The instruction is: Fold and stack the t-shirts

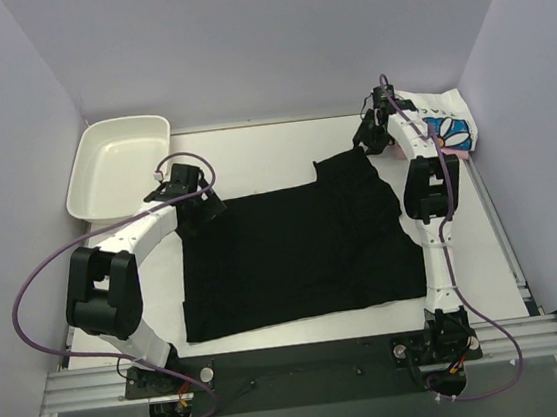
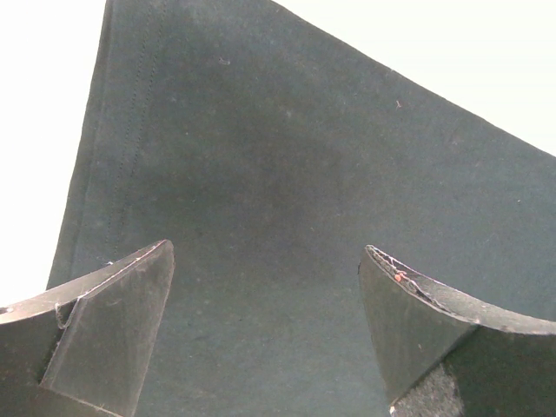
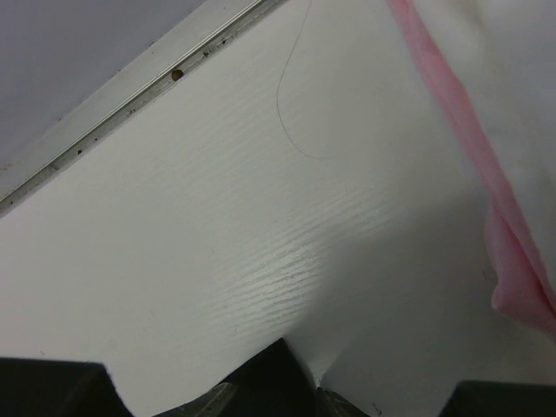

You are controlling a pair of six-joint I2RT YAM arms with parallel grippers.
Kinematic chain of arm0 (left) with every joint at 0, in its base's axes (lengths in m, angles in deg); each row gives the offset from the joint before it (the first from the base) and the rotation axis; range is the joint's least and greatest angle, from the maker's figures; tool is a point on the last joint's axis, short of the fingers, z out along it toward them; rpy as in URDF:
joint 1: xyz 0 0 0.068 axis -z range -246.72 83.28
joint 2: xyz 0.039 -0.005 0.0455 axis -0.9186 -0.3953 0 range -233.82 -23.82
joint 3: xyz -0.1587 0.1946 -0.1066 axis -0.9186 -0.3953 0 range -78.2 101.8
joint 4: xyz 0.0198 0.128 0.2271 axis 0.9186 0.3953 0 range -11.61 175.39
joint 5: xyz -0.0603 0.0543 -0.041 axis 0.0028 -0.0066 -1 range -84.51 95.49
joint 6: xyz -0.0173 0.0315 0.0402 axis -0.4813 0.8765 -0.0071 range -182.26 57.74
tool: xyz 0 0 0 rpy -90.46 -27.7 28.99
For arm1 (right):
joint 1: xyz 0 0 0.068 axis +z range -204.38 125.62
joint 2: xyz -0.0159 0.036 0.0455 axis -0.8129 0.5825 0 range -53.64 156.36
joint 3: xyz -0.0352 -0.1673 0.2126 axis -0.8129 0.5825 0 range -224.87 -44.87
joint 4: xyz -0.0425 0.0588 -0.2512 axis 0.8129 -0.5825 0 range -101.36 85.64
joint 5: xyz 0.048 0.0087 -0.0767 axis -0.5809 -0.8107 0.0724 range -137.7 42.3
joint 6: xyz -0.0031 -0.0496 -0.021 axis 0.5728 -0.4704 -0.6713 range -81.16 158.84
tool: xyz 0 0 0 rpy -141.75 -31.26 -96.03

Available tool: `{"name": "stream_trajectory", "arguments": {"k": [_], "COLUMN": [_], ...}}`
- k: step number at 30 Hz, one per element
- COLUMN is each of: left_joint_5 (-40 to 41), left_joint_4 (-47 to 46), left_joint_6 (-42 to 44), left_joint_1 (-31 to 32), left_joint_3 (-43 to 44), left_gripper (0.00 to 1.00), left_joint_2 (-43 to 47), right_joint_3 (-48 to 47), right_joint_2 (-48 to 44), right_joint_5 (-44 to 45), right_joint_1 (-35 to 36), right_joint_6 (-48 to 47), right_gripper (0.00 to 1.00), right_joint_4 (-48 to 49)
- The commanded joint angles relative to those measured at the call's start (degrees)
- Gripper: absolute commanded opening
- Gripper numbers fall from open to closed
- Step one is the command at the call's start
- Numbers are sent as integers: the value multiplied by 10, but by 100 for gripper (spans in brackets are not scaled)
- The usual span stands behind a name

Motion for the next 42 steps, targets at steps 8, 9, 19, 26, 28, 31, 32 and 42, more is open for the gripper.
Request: {"name": "stream_trajectory", "arguments": {"k": [8, 9, 19, 26, 28, 31, 32, 42], "left_joint_5": [-23, -24, -18, 5, 8, 30, 39, 88], "left_joint_4": [-31, -32, -34, 1, 12, 33, 40, 91], "left_joint_6": [-16, -18, -21, -11, -5, 7, 10, 39], "left_joint_1": [-5, -5, -7, -27, -42, -53, -60, -81], "left_joint_3": [-31, -34, -50, -6, 7, 46, 57, 180], "left_gripper": [97, 97, 97, 97, 97, 97, 98, 89], "left_joint_2": [6, 7, 17, 20, 18, 4, -1, -101], "right_joint_3": [-13, -8, 9, 75, 96, 135, 143, 261], "right_joint_2": [30, 29, 22, -47, -81, -122, -130, -233], "right_joint_5": [3, 5, 6, -6, -9, -2, -2, -6], "right_joint_1": [18, 19, 20, 22, 27, 37, 39, 57], "right_joint_6": [39, 41, 52, 33, 25, 16, 14, 11], "right_gripper": [26, 22, 0, 0, 0, 0, 0, 0], "right_joint_4": [-55, -56, -56, -18, -1, 20, 24, 83]}}
